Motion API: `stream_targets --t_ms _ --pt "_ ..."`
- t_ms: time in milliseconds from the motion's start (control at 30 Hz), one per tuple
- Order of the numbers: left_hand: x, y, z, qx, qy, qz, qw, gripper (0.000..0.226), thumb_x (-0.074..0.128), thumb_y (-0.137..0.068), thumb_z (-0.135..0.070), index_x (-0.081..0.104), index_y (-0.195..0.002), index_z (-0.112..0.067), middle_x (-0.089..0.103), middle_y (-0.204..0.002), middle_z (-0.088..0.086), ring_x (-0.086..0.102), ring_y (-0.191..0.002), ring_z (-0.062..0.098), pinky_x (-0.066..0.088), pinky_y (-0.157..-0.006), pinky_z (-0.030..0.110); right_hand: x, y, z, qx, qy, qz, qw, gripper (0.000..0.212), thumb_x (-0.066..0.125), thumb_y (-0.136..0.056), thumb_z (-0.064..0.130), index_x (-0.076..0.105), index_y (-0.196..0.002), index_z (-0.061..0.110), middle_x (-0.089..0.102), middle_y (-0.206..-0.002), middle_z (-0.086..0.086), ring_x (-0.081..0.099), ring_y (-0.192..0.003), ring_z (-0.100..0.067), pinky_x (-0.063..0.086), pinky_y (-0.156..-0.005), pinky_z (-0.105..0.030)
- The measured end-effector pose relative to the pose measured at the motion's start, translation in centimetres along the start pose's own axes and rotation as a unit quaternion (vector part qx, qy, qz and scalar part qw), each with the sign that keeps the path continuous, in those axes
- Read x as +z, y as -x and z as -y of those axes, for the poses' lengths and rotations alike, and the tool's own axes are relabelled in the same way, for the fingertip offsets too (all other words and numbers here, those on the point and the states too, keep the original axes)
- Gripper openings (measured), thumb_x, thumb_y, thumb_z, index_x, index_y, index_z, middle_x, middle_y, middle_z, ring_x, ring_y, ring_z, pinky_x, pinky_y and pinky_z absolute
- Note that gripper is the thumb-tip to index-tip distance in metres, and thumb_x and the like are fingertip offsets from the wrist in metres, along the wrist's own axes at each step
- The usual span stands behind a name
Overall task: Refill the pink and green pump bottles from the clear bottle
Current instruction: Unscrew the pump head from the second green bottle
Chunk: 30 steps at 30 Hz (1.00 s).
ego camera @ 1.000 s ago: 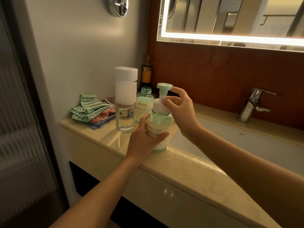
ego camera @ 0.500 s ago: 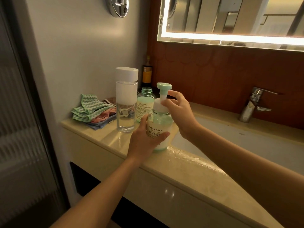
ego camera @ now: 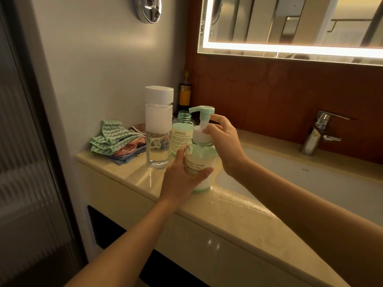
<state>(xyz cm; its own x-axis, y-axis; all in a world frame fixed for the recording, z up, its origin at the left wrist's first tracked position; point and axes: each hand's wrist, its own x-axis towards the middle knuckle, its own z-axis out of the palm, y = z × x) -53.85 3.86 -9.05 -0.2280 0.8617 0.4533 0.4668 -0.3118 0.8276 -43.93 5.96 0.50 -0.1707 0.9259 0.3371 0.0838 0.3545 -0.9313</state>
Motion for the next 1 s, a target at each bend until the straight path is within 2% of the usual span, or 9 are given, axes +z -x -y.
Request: stream_targets --t_ms 133,233,367,533,633,733,833,900,1000 --pt "0.0 -0.01 0.01 0.002 0.002 -0.001 1.0 0.097 0.059 -0.056 -0.067 0.029 -0.139 -0.026 0.055 -0.125 -0.003 0.055 -0.11 0.013 0.051 -0.088 0.029 0.38 -0.72 0.04 -0.027 0.103 -0.03 0.994 0.058 0.069 -0.077 0.042 0.044 -0.124 0.02 0.051 -0.124 -0.001 0.054 -0.107 -0.016 0.05 -0.086 -0.031" --pt "0.01 0.04 -0.13 -0.002 0.002 -0.001 1.0 0.098 0.059 -0.056 -0.066 0.029 -0.139 -0.026 0.054 -0.127 -0.003 0.054 -0.112 0.015 0.051 -0.091 0.034 0.3 -0.76 -0.05 -0.042 0.108 -0.039 0.993 0.046 0.071 -0.079 0.03 0.047 -0.117 0.018 0.056 -0.112 -0.002 0.057 -0.099 -0.016 0.051 -0.077 -0.025" --pt "0.02 0.02 0.02 -0.003 -0.001 -0.003 1.0 0.094 0.061 -0.058 -0.065 0.029 -0.138 -0.027 0.054 -0.127 -0.004 0.054 -0.111 0.014 0.05 -0.09 0.031 0.11 -0.5 0.02 -0.013 0.015 -0.003 1.0 0.033 0.053 -0.089 0.014 0.049 -0.122 0.013 0.06 -0.107 -0.002 0.056 -0.088 -0.01 0.044 -0.064 -0.018" --pt "0.07 -0.02 -0.01 -0.003 0.0 -0.003 1.0 0.093 0.061 -0.058 -0.065 0.03 -0.138 -0.027 0.055 -0.125 -0.004 0.054 -0.109 0.014 0.051 -0.089 0.03 0.23 -0.79 -0.18 -0.03 0.076 -0.018 0.996 0.045 0.065 -0.082 0.038 0.049 -0.117 0.016 0.055 -0.116 -0.003 0.055 -0.101 -0.014 0.05 -0.083 -0.03" --pt "0.05 0.0 -0.03 -0.004 -0.002 -0.002 1.0 0.097 0.059 -0.056 -0.068 0.03 -0.138 -0.026 0.055 -0.126 -0.003 0.054 -0.111 0.013 0.051 -0.091 0.033 0.17 -0.95 -0.43 -0.045 0.124 -0.036 0.991 0.043 0.072 -0.077 0.035 0.049 -0.109 0.018 0.053 -0.114 -0.003 0.054 -0.101 -0.016 0.051 -0.086 -0.032" --pt "0.03 -0.05 0.12 -0.004 0.0 0.001 1.0 0.098 0.058 -0.055 -0.07 0.03 -0.138 -0.026 0.055 -0.126 -0.003 0.054 -0.112 0.015 0.051 -0.091 0.036 0.17 -0.77 -0.6 -0.023 0.068 -0.011 0.997 0.031 0.062 -0.086 0.022 0.05 -0.113 0.015 0.058 -0.109 -0.002 0.056 -0.096 -0.014 0.049 -0.077 -0.024" --pt "0.05 0.0 0.11 -0.005 0.004 0.0 1.0 0.096 0.059 -0.055 -0.069 0.031 -0.137 -0.027 0.056 -0.124 -0.004 0.055 -0.11 0.014 0.052 -0.09 0.034 -0.01 -0.63 -0.25 0.017 -0.036 0.016 0.999 0.033 0.051 -0.089 0.011 0.052 -0.121 0.012 0.06 -0.103 -0.001 0.054 -0.088 -0.01 0.043 -0.07 -0.021" --pt "0.08 0.01 0.07 -0.003 0.005 -0.001 1.0 0.096 0.059 -0.055 -0.07 0.031 -0.137 -0.028 0.056 -0.124 -0.004 0.055 -0.109 0.014 0.052 -0.09 0.035 -0.17 -0.81 -0.16 0.015 -0.034 0.018 0.999 0.035 0.055 -0.089 0.018 0.05 -0.123 0.014 0.059 -0.107 -0.001 0.055 -0.093 -0.011 0.044 -0.073 -0.022" --pt "0.01 0.02 0.14 -0.001 0.007 0.0 1.0 0.097 0.059 -0.055 -0.07 0.031 -0.137 -0.026 0.055 -0.125 -0.003 0.055 -0.11 0.014 0.052 -0.089 0.034 0.06 -1.1 -0.47 -0.003 0.057 -0.004 0.998 0.059 0.069 -0.077 0.04 0.047 -0.126 0.016 0.055 -0.117 -0.004 0.056 -0.104 -0.018 0.05 -0.085 -0.032"
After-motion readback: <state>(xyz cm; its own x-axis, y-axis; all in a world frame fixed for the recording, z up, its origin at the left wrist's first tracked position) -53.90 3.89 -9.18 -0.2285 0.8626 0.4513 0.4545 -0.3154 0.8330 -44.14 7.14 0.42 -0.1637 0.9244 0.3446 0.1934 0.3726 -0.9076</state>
